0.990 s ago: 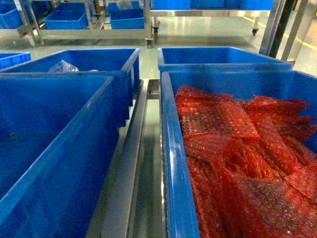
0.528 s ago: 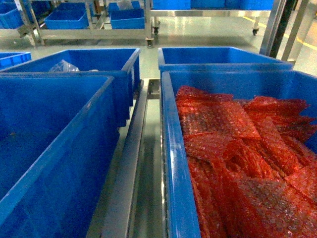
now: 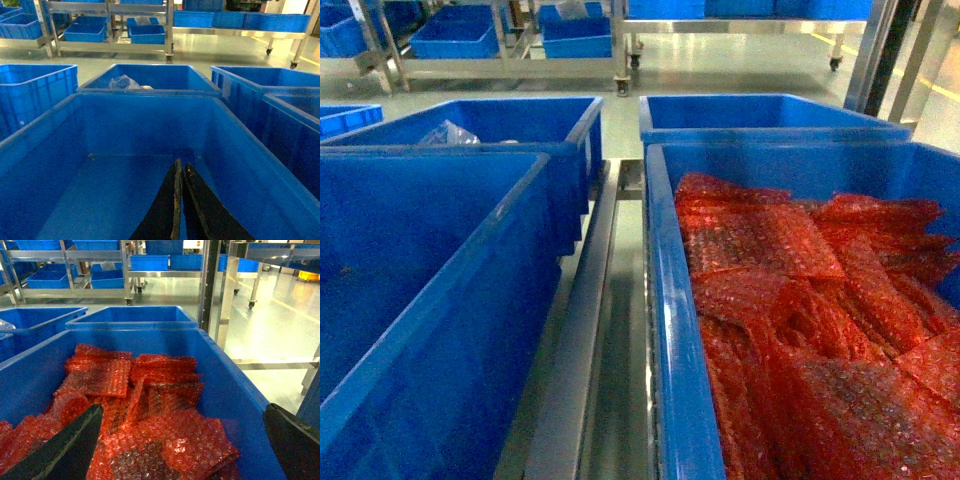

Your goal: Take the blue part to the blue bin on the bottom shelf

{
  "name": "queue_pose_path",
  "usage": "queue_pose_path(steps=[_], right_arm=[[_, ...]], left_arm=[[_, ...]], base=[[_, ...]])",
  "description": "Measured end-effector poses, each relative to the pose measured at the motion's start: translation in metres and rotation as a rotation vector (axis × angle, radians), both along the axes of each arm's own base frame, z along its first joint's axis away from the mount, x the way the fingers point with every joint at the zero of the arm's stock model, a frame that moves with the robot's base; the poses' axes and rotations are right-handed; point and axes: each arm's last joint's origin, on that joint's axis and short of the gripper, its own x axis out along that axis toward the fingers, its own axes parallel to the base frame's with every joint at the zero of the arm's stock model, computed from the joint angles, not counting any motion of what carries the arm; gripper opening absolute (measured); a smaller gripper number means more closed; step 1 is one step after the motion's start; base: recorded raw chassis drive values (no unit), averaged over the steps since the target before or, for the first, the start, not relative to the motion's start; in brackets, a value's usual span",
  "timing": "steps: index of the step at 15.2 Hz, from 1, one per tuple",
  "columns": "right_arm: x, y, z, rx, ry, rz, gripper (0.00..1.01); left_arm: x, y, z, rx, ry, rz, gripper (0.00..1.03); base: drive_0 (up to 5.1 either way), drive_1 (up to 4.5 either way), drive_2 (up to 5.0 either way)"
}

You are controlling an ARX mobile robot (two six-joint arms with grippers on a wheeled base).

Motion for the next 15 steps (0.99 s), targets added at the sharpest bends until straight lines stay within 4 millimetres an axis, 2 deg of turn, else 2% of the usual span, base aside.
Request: queue_pose_path(steps=[9,10,15], right_arm=[[0.000,0.000,0.000,0.000,0.000,0.000,0.98],[0.000,0.000,0.000,0.000,0.000,0.000,0.98],[0.000,0.000,0.000,0.000,0.000,0.000,0.98]], left_arm=[[-0.006,0.000,0.002,0.000,-0.015,0.000,0.02],[-0.028,0.000,-0.002,0.005,-0.002,0.000,0.98],[-0.028,0.000,-0.002,0.005,-0.002,0.000,0.98]], base=[[0.0,0.00,0.0],[0.0,0.00,0.0],[0.0,0.00,0.0]])
